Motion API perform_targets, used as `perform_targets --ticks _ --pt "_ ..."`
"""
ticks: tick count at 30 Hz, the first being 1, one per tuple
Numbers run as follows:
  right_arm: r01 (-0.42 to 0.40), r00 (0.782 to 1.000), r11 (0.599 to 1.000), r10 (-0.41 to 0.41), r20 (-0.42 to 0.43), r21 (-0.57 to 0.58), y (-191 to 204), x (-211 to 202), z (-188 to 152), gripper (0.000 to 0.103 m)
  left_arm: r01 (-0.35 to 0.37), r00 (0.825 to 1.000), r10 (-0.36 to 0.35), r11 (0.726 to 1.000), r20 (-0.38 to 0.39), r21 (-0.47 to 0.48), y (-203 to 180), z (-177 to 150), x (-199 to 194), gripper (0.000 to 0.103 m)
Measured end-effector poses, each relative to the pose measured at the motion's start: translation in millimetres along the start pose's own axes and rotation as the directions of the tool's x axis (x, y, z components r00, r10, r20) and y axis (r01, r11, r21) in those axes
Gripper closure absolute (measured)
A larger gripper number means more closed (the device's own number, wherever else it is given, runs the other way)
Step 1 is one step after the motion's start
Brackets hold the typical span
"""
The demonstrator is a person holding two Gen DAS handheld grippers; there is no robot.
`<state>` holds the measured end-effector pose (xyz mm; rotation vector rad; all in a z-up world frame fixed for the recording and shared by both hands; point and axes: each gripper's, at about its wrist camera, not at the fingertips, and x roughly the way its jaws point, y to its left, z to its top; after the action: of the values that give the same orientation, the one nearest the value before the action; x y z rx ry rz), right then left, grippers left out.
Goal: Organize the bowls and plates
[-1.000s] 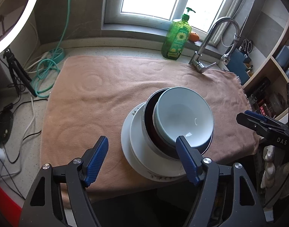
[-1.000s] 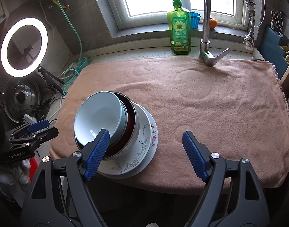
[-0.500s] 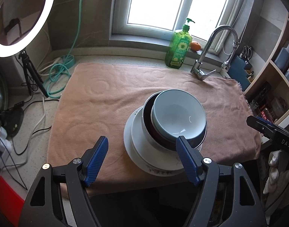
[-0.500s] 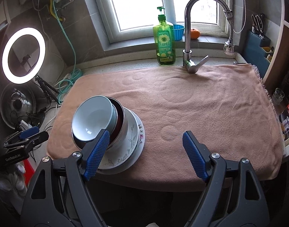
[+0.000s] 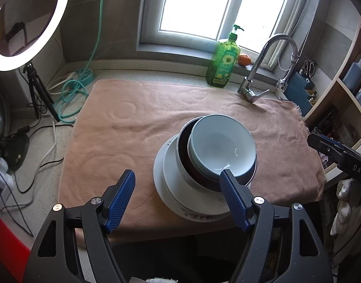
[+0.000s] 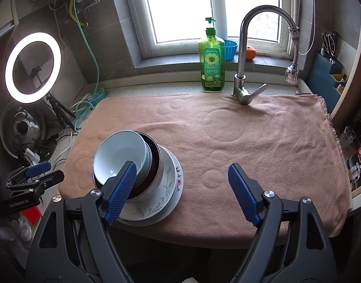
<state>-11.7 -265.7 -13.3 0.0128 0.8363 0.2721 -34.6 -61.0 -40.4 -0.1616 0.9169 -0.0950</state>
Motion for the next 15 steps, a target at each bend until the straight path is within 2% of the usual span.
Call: perform_targets --ticks 15 --pt "0.000 1.000 1.000 0.000 -0.008 -0.006 7.9 0.6 -1.6 0.021 -0.009 1.000 0.009 1.000 0.011 -0.009 3.7 2.4 -6.3 0.029"
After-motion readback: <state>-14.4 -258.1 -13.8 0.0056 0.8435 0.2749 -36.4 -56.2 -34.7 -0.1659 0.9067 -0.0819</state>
